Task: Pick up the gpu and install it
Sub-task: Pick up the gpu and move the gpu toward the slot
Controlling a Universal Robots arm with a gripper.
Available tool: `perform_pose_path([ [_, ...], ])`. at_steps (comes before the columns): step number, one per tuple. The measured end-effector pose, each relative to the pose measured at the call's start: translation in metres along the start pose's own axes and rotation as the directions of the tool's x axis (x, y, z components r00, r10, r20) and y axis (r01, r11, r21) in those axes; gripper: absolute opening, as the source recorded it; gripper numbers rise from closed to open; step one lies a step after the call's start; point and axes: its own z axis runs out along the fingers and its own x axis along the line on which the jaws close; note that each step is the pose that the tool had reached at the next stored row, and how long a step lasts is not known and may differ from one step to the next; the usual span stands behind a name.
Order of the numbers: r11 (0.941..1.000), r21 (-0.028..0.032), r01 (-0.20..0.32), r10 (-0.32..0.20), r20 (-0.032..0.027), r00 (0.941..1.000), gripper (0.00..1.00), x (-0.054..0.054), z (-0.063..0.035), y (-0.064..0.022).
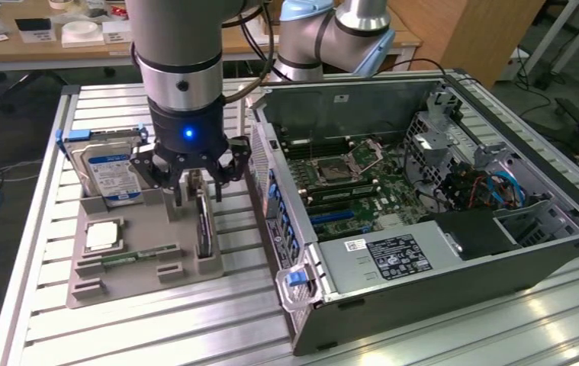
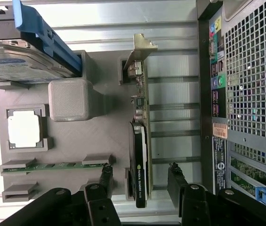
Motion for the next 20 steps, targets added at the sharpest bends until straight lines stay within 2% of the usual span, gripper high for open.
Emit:
perform_pose_path([
  [9,1.0000,-0.0003,0.000,0.000,0.0003,1.0000,0.59,0.000,0.0017,-0.0001],
  [20,1.0000,-0.0005,0.000,0.000,0.0001,1.0000,0.59,0.000,0.0157,-0.0007],
])
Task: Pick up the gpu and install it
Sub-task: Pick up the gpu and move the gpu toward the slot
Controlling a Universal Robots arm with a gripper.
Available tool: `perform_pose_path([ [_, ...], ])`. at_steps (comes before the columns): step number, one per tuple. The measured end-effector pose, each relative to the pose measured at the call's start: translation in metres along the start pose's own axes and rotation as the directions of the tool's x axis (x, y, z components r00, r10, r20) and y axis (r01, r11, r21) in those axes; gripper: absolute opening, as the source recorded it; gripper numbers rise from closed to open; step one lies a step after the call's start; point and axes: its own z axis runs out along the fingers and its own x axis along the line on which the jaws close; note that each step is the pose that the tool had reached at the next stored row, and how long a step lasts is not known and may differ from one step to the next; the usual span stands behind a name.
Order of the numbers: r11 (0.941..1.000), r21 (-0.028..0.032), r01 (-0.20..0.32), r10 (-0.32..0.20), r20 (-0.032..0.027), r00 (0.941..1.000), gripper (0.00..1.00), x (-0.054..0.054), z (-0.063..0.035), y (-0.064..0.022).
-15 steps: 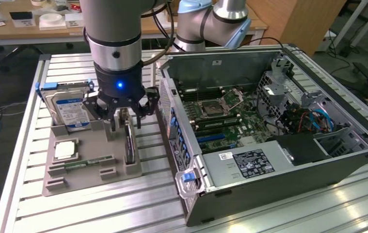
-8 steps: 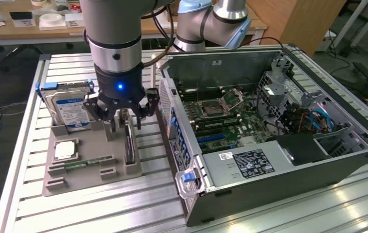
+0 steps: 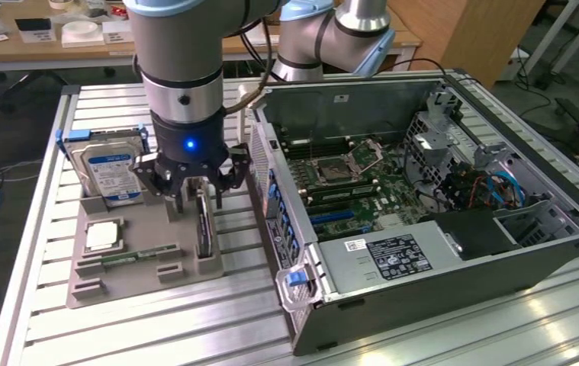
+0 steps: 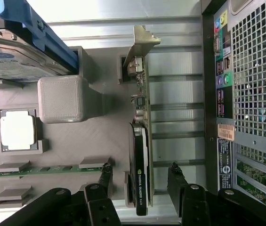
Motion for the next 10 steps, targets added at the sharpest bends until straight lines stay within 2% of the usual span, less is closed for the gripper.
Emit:
perform_pose_path([
  [10,1.0000,-0.0003,0.000,0.000,0.0001,1.0000,0.59,0.0000,0.0044,-0.0002],
])
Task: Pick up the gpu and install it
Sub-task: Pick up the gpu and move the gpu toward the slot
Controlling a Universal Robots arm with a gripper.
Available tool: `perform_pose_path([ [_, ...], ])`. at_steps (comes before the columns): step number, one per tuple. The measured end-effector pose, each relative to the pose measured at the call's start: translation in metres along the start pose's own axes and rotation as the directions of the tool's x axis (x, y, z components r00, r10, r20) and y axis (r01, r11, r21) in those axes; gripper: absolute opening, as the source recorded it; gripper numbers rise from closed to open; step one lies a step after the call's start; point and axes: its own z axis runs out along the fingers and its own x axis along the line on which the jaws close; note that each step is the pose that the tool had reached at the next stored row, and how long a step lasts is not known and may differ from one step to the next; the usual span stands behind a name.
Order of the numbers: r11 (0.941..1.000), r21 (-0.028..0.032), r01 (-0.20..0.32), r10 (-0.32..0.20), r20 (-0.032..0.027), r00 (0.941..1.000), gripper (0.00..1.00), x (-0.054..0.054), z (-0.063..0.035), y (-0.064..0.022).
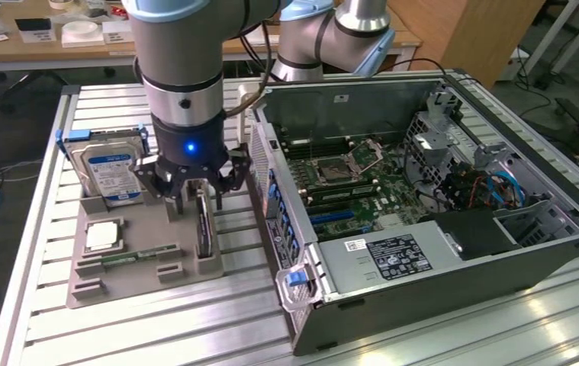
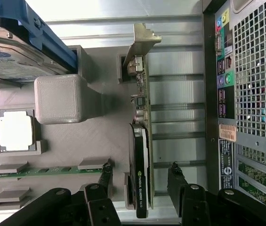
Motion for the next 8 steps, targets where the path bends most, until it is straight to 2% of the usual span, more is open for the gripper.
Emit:
perform_pose_path([
  [7,1.0000,0.0001,0.000,0.000,-0.0001,1.0000,0.59,0.000,0.0103,-0.0005],
  [8,1.0000,0.0001,0.000,0.000,-0.0001,1.0000,0.59,0.000,0.0156,-0.0003],
])
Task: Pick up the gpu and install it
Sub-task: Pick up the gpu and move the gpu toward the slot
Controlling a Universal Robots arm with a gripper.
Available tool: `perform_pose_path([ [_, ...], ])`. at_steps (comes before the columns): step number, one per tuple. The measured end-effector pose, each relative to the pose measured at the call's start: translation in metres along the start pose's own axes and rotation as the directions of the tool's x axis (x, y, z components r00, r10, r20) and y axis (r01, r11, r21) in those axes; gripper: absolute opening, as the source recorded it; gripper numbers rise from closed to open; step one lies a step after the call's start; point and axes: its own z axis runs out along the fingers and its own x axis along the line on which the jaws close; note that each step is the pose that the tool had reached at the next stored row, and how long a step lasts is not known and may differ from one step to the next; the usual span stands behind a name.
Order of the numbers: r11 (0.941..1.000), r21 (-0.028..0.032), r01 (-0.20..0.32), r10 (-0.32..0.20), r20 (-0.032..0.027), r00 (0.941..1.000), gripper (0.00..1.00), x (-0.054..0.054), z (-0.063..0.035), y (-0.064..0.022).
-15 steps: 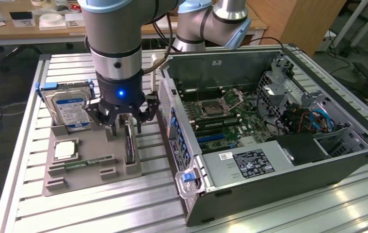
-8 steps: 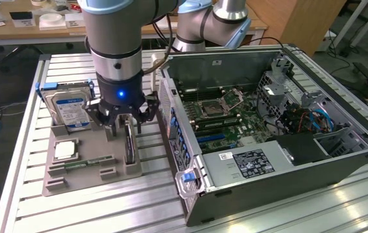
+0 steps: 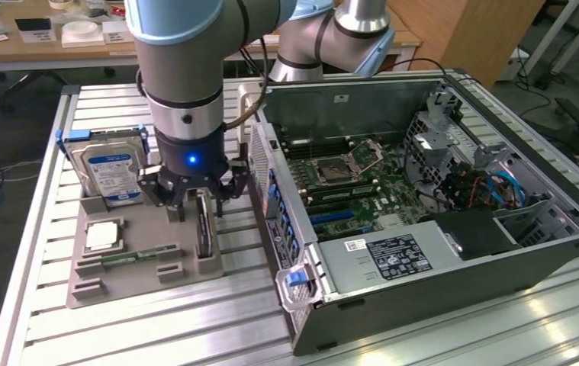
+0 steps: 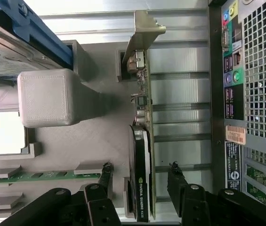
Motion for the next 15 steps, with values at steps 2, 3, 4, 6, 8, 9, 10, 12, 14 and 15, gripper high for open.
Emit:
perform_pose_path([
  [2,1.0000,0.0000,0.000,0.000,0.0000,1.0000,0.59,0.000,0.0103,0.0026],
  [3,1.0000,0.0000,0.000,0.000,0.0000,1.0000,0.59,0.000,0.0156,0.0029],
  [4,1.0000,0.0001,0.000,0.000,0.0000,1.0000,0.59,0.000,0.0168,0.0030],
  [6,1.0000,0.0000,0.000,0.000,0.0000,1.0000,0.59,0.000,0.0188,0.0031],
  [8,1.0000,0.0002,0.000,0.000,-0.0002,1.0000,0.59,0.000,0.0190,0.0030],
  [9,1.0000,0.0002,0.000,0.000,-0.0002,1.0000,0.59,0.000,0.0190,0.0030],
  [10,1.0000,0.0002,0.000,0.000,-0.0002,1.0000,0.59,0.000,0.0190,0.0031],
  [12,1.0000,0.0001,0.000,0.000,-0.0001,1.0000,0.59,0.000,0.0192,0.0031],
  [14,1.0000,0.0000,0.000,0.000,0.0000,1.0000,0.59,0.000,0.0194,0.0031],
  [15,1.0000,0.0000,0.000,0.000,0.0001,1.0000,0.59,0.000,0.0195,0.0032],
])
